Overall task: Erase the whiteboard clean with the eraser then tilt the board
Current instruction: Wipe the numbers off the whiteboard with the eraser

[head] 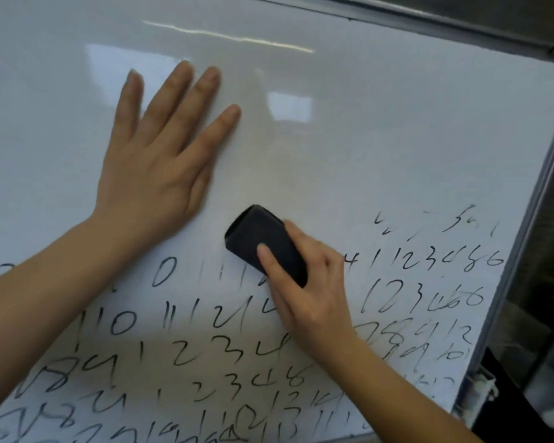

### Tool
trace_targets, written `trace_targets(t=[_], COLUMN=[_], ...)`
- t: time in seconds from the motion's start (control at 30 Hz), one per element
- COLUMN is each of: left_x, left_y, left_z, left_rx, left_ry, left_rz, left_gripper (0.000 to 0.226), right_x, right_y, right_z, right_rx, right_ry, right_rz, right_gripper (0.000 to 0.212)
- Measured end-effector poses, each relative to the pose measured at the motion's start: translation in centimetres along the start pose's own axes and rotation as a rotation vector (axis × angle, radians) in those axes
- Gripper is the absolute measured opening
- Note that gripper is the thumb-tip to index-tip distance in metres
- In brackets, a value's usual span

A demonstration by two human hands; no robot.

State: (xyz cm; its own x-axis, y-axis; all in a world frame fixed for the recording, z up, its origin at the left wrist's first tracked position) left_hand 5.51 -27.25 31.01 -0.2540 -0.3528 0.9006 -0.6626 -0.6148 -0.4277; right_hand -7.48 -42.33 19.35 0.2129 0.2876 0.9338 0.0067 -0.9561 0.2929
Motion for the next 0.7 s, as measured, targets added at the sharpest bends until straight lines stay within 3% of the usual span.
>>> trace_targets(t=[0.1, 0.3, 0.47, 0.57, 0.7], left_x=[-0.1, -0.1, -0.1, -0.1, 0.1], left_y=[0.3, -0.1, 0.1, 0.2, 0.2], left_z=[0.2, 0.3, 0.1, 0.1, 0.2], left_rx=[-0.022, -0.060, -0.079, -0.081, -0.081], left_ry=[0.021, 0.017, 0.021, 0.034, 0.023], left_rz=[0.004, -0.006, -0.007, -0.006, -0.008], left_gripper=[0.047, 0.046, 0.045, 0.044, 0.045], right_x=[0.3, 2.1, 1.7, 1.0, -1.0], right_y=[1.6, 6.8, 6.7, 4.4, 1.8], right_z=[-0.6, -2.9, -3.0, -2.2, -1.0], right_rx=[-0.044, -0.180, -0.165, -0.123, -0.113], right_ry=[0.008, 0.128, 0.196, 0.196, 0.071], right_rz=[0.030, 0.270, 0.365, 0.341, 0.242], right_gripper=[0.038, 0.036, 0.043, 0.041, 0.043])
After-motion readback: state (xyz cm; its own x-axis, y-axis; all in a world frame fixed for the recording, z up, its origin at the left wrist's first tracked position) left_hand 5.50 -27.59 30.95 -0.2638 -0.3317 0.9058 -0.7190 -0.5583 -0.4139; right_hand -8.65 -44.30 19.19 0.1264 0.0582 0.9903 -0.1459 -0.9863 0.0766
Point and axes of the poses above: each hand's wrist, its own x-axis towards the middle knuckle, its own z-axis out of the palm, y = z × x, the point moved 2 cm from there along x, towards the middle knuckle, and after that the axes turned 4 degrees about -z, right-handed, at the moved point
